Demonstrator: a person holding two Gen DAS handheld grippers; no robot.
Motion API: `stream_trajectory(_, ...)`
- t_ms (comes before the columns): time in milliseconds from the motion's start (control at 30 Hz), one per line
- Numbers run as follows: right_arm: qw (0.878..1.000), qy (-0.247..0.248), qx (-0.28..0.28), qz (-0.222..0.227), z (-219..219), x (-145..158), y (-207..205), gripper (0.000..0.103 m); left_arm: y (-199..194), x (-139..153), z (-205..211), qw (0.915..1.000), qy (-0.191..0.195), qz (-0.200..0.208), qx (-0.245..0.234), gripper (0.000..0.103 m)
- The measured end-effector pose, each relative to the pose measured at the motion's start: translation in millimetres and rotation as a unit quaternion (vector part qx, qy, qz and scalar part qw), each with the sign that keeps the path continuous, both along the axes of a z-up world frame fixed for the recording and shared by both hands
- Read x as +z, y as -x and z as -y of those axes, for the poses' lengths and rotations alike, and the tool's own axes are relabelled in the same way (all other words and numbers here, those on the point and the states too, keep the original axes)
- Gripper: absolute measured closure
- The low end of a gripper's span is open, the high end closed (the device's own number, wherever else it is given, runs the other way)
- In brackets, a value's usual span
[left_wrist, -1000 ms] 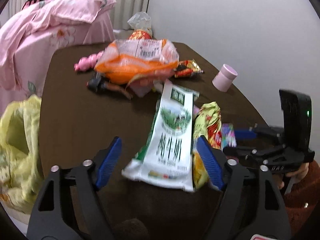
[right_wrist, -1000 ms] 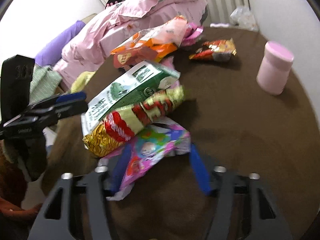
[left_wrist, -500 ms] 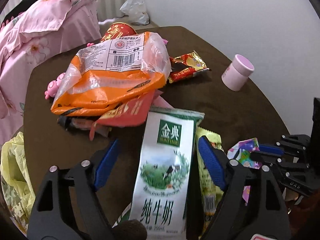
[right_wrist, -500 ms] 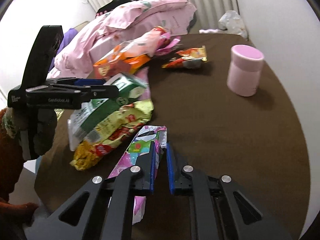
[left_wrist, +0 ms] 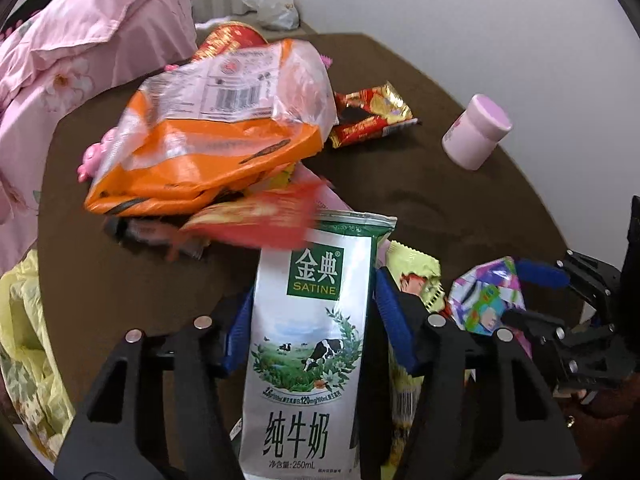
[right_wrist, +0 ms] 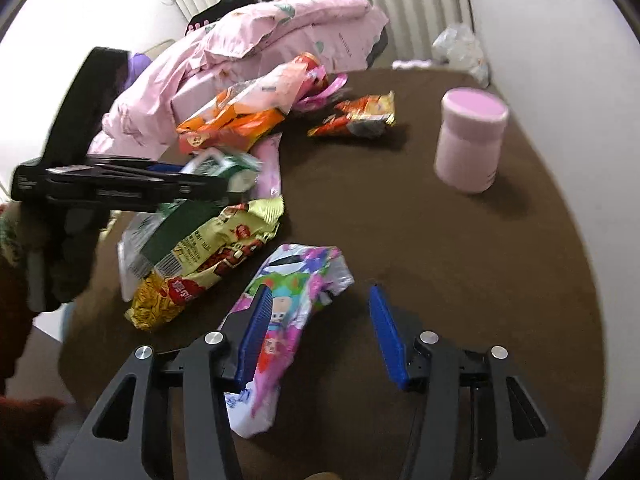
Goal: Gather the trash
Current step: 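Grasp the white-green milk carton with the left tool while the right tool grasps the pink tissue pack, then carry the milk carton and tissue pack to the trash bag and release both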
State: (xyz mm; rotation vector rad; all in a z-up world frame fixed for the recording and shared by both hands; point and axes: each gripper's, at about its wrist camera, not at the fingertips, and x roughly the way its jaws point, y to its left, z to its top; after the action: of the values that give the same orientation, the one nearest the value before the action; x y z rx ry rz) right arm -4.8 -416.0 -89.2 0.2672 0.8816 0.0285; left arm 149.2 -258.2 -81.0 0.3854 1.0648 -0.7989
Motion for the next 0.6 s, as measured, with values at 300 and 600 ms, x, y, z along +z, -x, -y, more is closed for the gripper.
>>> stream_trajectory(300, 0.998, -0.055, 0.006, -0.014, 13, 6, -12, 0.055, 33, 62, -79, 0.9865, 0.115, 0.076, 0.088, 0.049)
stream_trajectory(600, 0.998, -0.023, 0.059, -0.026, -12, 9, -29, 0.09, 49, 82, -130, 0.966, 0.187, 0.106, 0.143, 0.049)
